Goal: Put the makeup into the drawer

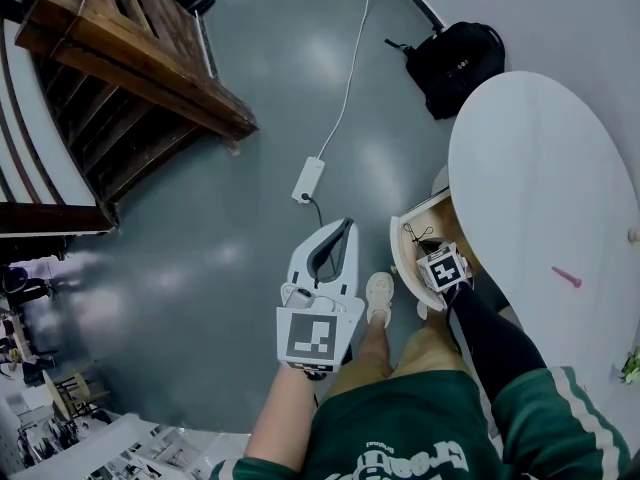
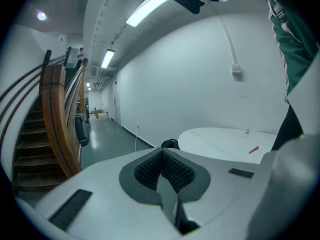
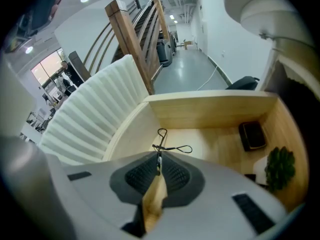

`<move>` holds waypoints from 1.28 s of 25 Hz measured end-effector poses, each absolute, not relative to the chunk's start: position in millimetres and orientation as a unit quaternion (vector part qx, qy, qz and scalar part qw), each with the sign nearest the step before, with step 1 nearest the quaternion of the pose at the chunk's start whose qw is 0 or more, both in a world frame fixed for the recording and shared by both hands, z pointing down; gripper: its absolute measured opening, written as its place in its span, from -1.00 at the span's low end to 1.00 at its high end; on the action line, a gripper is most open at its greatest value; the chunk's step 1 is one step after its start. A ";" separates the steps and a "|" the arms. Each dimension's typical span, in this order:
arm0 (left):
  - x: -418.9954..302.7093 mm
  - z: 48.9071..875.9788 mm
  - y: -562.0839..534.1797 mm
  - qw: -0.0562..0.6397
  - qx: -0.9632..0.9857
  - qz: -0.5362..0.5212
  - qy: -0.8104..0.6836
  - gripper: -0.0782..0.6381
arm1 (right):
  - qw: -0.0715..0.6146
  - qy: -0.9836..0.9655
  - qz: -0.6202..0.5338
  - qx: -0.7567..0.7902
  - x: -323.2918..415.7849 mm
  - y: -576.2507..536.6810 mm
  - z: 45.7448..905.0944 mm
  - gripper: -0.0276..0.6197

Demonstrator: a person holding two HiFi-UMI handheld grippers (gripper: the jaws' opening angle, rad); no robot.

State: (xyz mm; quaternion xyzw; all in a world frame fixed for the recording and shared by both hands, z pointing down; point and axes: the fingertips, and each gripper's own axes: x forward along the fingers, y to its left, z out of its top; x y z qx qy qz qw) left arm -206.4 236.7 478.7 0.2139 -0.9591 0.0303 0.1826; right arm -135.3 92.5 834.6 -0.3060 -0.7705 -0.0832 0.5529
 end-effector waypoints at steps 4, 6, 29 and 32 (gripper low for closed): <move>-209.4 476.5 243.4 0.185 0.211 0.032 -0.959 -0.78 | 0.559 -0.766 -0.094 -0.303 -136.0 90.8 839.6 -0.82; -208.1 478.4 243.2 0.185 0.213 0.030 -0.959 -0.78 | 0.562 -0.766 -0.092 -0.297 -136.8 87.7 841.9 -0.82; -202.1 477.9 260.7 0.190 0.215 0.044 -0.957 -0.78 | 0.568 -0.771 -0.065 -0.280 -142.8 95.2 849.2 0.10; -202.8 474.3 259.3 0.187 0.221 0.044 -0.956 -0.78 | 0.558 -0.776 -0.060 -0.286 -143.9 95.5 837.6 0.09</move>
